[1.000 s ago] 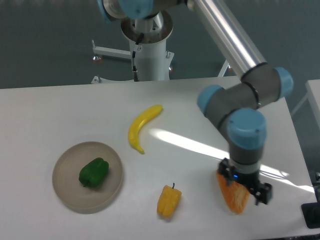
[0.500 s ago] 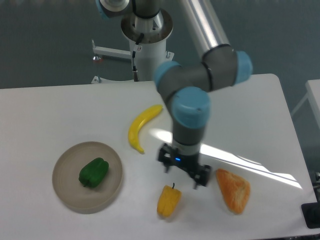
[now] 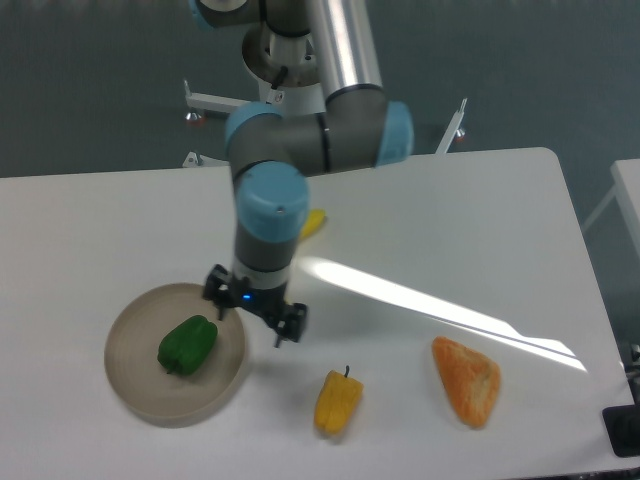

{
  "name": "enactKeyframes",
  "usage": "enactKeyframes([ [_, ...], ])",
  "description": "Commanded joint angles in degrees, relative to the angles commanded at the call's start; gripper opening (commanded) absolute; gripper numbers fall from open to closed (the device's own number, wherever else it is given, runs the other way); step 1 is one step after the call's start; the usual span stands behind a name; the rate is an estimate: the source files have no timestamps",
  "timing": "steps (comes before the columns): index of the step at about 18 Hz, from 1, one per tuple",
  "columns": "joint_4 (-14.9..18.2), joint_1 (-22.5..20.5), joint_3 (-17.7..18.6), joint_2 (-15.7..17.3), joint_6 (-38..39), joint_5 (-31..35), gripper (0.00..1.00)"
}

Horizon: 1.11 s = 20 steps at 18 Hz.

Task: Pick up the green pepper from the plate
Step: 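Lower the gripper around the green pepper on the plate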

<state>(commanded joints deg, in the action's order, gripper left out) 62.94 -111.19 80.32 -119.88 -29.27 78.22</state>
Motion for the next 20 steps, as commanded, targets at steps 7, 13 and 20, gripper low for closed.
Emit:
enactKeyframes([
  [7,-2.73,2.47,0.8,-1.05,1.76,0.09,1.0],
  [13,-4.32,3.08,0.8,-2.2,1.5,0.09,1.0],
  [20,-4.49,3.35,0.71,-3.08,1.5,0.18,1.0],
])
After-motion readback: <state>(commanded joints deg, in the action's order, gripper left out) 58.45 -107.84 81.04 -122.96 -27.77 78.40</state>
